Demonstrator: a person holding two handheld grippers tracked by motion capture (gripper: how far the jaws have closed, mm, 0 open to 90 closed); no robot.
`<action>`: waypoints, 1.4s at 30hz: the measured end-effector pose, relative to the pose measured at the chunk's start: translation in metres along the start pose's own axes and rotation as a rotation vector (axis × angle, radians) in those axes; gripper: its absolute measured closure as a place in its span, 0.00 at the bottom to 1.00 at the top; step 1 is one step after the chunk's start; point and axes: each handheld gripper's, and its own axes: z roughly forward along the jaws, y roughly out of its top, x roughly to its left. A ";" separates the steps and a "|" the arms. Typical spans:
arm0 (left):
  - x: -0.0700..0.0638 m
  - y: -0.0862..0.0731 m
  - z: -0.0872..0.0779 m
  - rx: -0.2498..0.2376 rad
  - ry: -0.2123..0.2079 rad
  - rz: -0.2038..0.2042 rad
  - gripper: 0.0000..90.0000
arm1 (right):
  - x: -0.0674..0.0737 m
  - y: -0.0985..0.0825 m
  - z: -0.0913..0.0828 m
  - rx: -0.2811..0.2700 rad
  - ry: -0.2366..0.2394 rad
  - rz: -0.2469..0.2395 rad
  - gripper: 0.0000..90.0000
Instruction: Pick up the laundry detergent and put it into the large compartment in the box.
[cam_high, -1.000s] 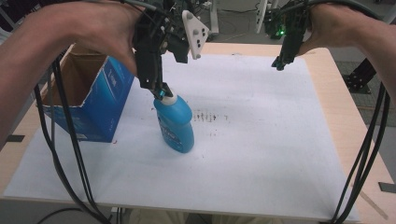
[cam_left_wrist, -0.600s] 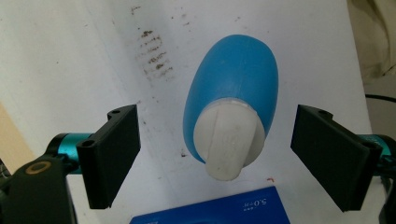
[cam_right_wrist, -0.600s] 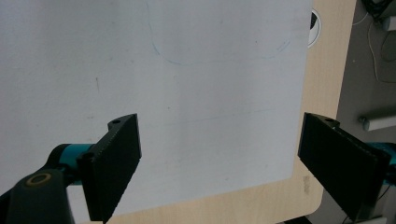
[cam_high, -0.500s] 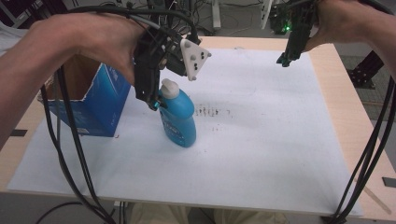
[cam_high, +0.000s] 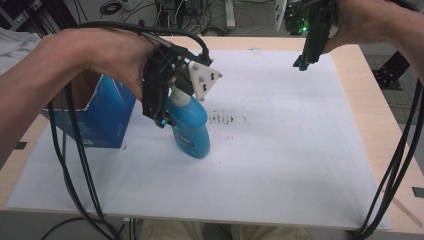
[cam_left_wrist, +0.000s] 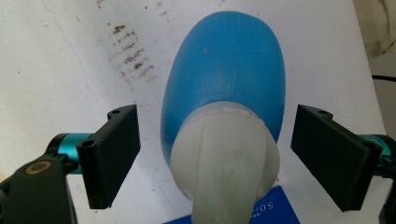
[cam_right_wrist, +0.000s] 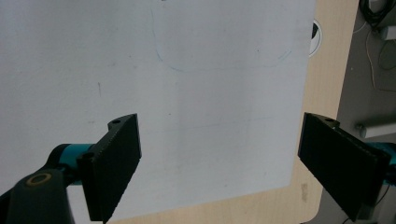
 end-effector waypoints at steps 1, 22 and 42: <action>0.000 0.000 0.002 -0.005 0.000 0.000 0.18 | 0.000 0.000 0.001 -0.002 0.000 -0.004 0.14; 0.000 0.000 0.014 0.018 0.009 0.081 0.18 | -0.001 0.002 0.010 -0.005 0.011 0.000 0.14; 0.001 0.003 0.015 0.022 -0.009 0.085 0.26 | 0.000 0.003 0.010 0.003 0.005 0.002 0.14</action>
